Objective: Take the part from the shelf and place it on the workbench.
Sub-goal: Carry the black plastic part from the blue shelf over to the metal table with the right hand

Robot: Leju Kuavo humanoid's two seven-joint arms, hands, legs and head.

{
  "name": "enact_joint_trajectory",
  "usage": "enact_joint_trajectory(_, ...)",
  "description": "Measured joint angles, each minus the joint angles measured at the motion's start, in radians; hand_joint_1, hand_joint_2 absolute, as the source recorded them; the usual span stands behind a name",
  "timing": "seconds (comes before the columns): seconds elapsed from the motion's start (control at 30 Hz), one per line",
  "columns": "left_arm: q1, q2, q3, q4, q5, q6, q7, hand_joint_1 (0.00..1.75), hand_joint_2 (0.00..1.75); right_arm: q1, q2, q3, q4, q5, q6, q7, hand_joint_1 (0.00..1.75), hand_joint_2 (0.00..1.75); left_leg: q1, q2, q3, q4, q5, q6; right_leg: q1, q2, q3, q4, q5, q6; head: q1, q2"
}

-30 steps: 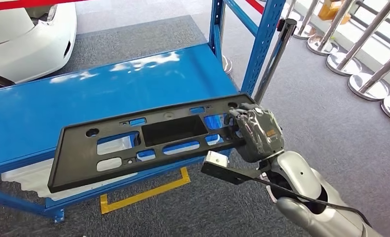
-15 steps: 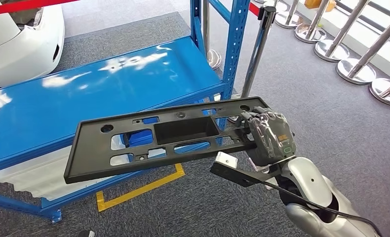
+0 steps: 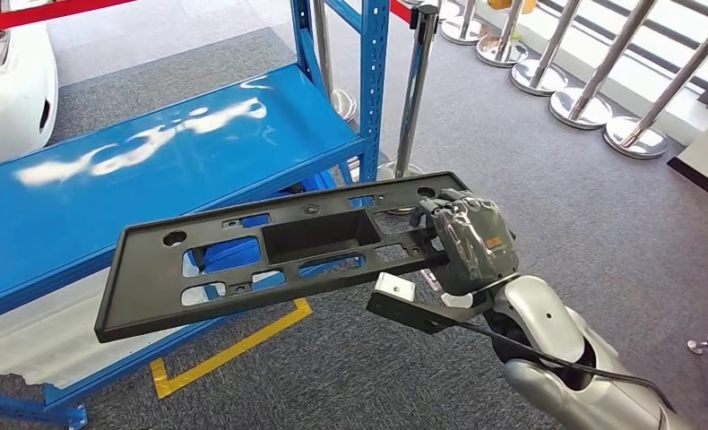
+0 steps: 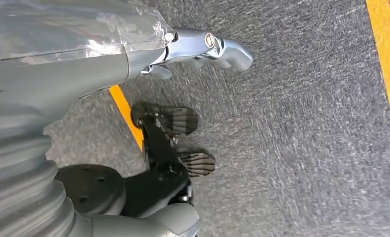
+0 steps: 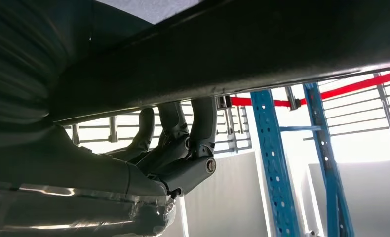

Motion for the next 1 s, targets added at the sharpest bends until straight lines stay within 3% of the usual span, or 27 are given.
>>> enact_joint_trajectory(0.1,0.001,0.0,-0.003,0.0,0.001,-0.002,-0.002,0.0,1.75,0.002,-0.002,-0.001,0.0,0.0,0.0,0.0,1.75,1.75,0.001,0.021,-0.028,-0.002,0.022,0.006,-0.004,-0.031,-0.061,0.167,-0.118,0.014,0.018,0.0)
enact_joint_trajectory(0.13,0.002,0.0,-0.004,0.0,0.002,-0.002,-0.002,0.0,1.75,0.003,-0.002,-0.001,0.0,0.0,0.0,0.001,1.75,1.75,0.002,0.029,-0.04,0.004,0.026,0.005,-0.007,-0.034,-0.075,0.221,-0.138,0.018,0.023,0.0)
enact_joint_trajectory(0.17,0.002,0.0,-0.004,0.0,0.004,-0.002,-0.002,0.0,1.75,0.004,-0.002,-0.001,0.0,0.0,0.0,0.0,1.75,1.75,0.002,0.036,-0.052,0.011,0.029,0.004,-0.01,-0.036,-0.075,0.247,-0.136,0.022,0.028,0.0)
enact_joint_trajectory(0.2,0.002,0.0,-0.005,0.0,0.005,-0.002,-0.002,0.0,1.75,0.004,-0.002,-0.001,0.0,0.0,0.0,0.0,1.75,1.75,0.003,0.044,-0.064,0.019,0.031,0.002,-0.013,-0.038,-0.057,0.236,-0.118,0.026,0.032,0.0)
enact_joint_trajectory(0.27,0.001,0.0,-0.006,0.0,0.007,-0.003,-0.002,0.0,1.75,0.004,-0.002,-0.001,0.0,0.0,0.0,0.0,1.75,1.75,0.006,0.057,-0.085,0.04,0.032,-0.004,-0.017,-0.057,0.025,0.12,-0.077,0.032,0.041,0.0)
enact_joint_trajectory(0.3,0.0,0.0,-0.006,0.0,0.007,-0.003,-0.002,0.0,1.75,0.004,-0.002,-0.001,0.0,0.0,0.0,0.0,1.75,1.75,0.006,0.062,-0.094,0.05,0.032,-0.008,-0.015,-0.069,0.062,0.061,-0.068,0.029,0.046,0.0)
enact_joint_trajectory(0.37,-0.001,0.0,-0.007,0.0,0.007,-0.003,-0.002,0.0,1.75,0.003,-0.002,-0.001,-0.001,0.001,0.0,0.0,1.75,1.75,0.003,0.07,-0.103,0.062,0.036,-0.02,-0.009,-0.081,0.091,0.003,-0.072,0.014,0.051,0.0)
enact_joint_trajectory(0.47,-0.001,0.0,-0.01,0.0,0.008,-0.003,-0.002,0.0,1.75,0.001,-0.002,-0.001,-0.001,0.001,0.0,-0.001,1.75,1.75,0.004,0.07,-0.109,0.071,0.036,-0.041,-0.006,-0.067,0.079,-0.003,-0.058,-0.017,0.046,0.0)
enact_joint_trajectory(0.5,0.0,0.0,-0.012,0.0,0.008,-0.003,-0.002,0.0,1.75,0.0,-0.002,-0.001,-0.001,0.0,0.0,-0.001,1.75,1.75,0.005,0.059,-0.117,0.091,0.015,-0.047,-0.007,-0.063,0.073,-0.006,-0.05,-0.027,0.043,0.0)
enact_joint_trajectory(0.57,0.002,0.0,-0.015,0.0,0.009,-0.002,-0.001,0.0,1.75,-0.001,-0.002,-0.001,-0.001,0.001,0.0,-0.001,1.75,1.75,0.008,0.029,-0.149,0.185,-0.065,-0.055,-0.006,-0.055,0.058,-0.009,-0.035,-0.042,0.033,0.0)
enact_joint_trajectory(0.63,0.003,-0.001,-0.017,0.0,0.009,-0.002,-0.001,0.0,1.75,-0.001,-0.002,-0.001,-0.001,0.001,0.0,-0.002,1.75,1.75,0.007,0.015,-0.181,0.303,-0.134,-0.055,-0.003,-0.042,0.039,-0.008,-0.022,-0.047,0.023,0.0)
enact_joint_trajectory(0.67,0.003,-0.001,-0.018,0.0,0.009,-0.002,-0.001,0.0,1.75,-0.001,-0.002,-0.001,-0.001,0.0,0.0,-0.002,1.75,1.75,0.007,0.013,-0.18,0.329,-0.142,-0.054,-0.001,-0.034,0.03,-0.008,-0.015,-0.048,0.02,0.0)
enact_joint_trajectory(0.7,0.003,-0.001,-0.019,0.0,0.01,-0.002,-0.001,0.0,1.75,-0.001,-0.002,-0.001,-0.001,0.0,0.0,-0.003,1.75,1.75,0.006,0.012,-0.162,0.319,-0.131,-0.05,0.001,-0.025,0.022,-0.008,-0.009,-0.048,0.018,0.0)
enact_joint_trajectory(0.73,0.003,-0.001,-0.019,0.0,0.01,-0.001,-0.001,0.0,1.75,-0.001,-0.002,-0.001,-0.001,0.0,0.0,-0.003,1.75,1.75,0.005,0.009,-0.127,0.273,-0.105,-0.045,0.002,-0.017,0.016,-0.008,-0.003,-0.047,0.015,0.0)
enact_joint_trajectory(0.8,0.003,0.0,-0.019,0.0,0.011,0.002,-0.001,0.0,1.75,-0.001,-0.001,-0.001,-0.001,0.0,-0.001,-0.004,1.75,1.75,0.002,-0.014,-0.04,0.132,-0.059,-0.029,0.004,-0.003,0.007,-0.008,0.008,-0.043,0.011,0.0)
enact_joint_trajectory(0.83,0.003,0.0,-0.02,0.0,0.013,0.003,0.0,0.0,1.75,-0.002,-0.001,-0.001,-0.001,0.0,-0.001,-0.004,1.75,1.75,0.0,-0.025,-0.012,0.079,-0.046,-0.024,0.003,0.002,0.004,-0.008,0.014,-0.038,0.01,0.0)
enact_joint_trajectory(0.9,0.002,0.001,-0.02,0.0,0.018,0.005,0.002,0.0,1.75,-0.003,0.0,-0.001,-0.001,0.0,-0.002,-0.006,1.75,1.75,-0.004,-0.032,0.004,0.037,-0.04,-0.021,0.0,0.012,-0.001,-0.01,0.027,-0.025,0.01,0.0)
enact_joint_trajectory(0.97,0.001,0.0,-0.02,0.0,0.021,0.008,0.003,0.0,1.75,-0.003,0.0,-0.001,-0.001,-0.001,-0.003,-0.01,1.75,1.75,-0.002,-0.018,0.002,0.023,-0.027,-0.016,-0.001,0.017,-0.005,-0.011,0.035,-0.011,0.008,0.0)
enact_joint_trajectory(1.0,0.001,0.0,-0.02,0.0,0.022,0.009,0.003,0.0,1.75,-0.005,0.001,-0.001,-0.001,-0.002,-0.003,-0.012,1.75,1.75,0.001,-0.01,0.0,0.016,-0.018,-0.011,0.001,0.011,-0.013,0.002,0.024,-0.006,0.011,0.0)
